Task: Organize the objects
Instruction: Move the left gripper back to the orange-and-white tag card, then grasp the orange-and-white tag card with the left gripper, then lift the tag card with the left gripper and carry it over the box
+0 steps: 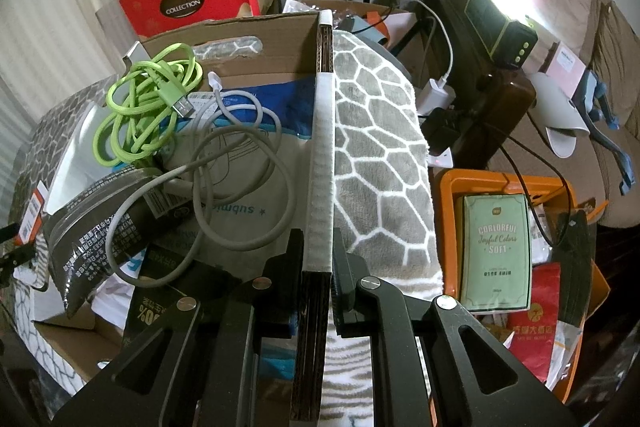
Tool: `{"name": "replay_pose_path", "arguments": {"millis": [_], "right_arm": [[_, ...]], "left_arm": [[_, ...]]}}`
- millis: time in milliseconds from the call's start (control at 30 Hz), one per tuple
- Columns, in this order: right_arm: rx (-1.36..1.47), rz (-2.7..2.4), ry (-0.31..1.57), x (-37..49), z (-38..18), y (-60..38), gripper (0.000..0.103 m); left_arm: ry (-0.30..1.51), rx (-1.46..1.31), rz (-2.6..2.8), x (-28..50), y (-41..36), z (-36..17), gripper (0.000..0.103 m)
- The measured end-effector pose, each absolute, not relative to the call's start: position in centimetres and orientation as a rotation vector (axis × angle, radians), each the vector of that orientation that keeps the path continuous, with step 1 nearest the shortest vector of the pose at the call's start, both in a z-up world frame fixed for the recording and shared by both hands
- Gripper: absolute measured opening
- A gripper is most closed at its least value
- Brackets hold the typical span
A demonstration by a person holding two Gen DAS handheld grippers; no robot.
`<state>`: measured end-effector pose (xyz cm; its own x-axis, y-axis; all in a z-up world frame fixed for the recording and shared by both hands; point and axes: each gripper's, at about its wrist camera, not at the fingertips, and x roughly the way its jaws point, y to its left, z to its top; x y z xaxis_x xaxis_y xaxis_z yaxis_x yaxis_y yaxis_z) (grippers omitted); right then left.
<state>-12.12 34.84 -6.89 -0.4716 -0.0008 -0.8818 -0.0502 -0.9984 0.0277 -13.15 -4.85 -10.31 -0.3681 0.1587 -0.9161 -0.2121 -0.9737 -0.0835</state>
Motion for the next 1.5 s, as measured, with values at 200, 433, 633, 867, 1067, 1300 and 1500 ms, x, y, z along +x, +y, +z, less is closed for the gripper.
{"name": "replay_pose_path", "arguments": {"millis": [200,433,633,867,1067,1300,1500], "right_arm": [[-1.600,2.668,0.074,-12.1,-6.9,34.8,0.010],[-1.601,2.666,0.075,-12.1,-7.0,34.8,0.010],[-1.600,2.665,0.072,-12.1,-7.0,34.8,0.010],[-1.600,2.664,0.067,-12.1,-7.0,34.7,0.011],[-1.599,2.663,0.082,-12.2,-7.0,34.7,0.011],[-1.598,2.663,0.080,-12.2,-6.9,34.6,0.011],[-1.599,2.663,0.081,-12.2,-6.9,34.7,0.011]], "left_arm": [[0.053,-1.595,2.434,-13.4,-4.9,-9.5,0.054],[0.032,-1.603,2.379,-13.7,-4.3,-9.2,0.066],[0.124,-1.611,2.382,-13.6,-3.1,-9.9,0.083],[0.060,-1.590,2.411,-13.9,-3.8,-9.2,0.042],[-0.015,-1.524,2.431,-13.7,-4.1,-7.3,0.042],[-0.103,-1.415,2.395,-13.7,-2.2,-3.4,0.041],[-0.154,-1.334,2.360,-14.1,0.3,0.2,0.041]]}}
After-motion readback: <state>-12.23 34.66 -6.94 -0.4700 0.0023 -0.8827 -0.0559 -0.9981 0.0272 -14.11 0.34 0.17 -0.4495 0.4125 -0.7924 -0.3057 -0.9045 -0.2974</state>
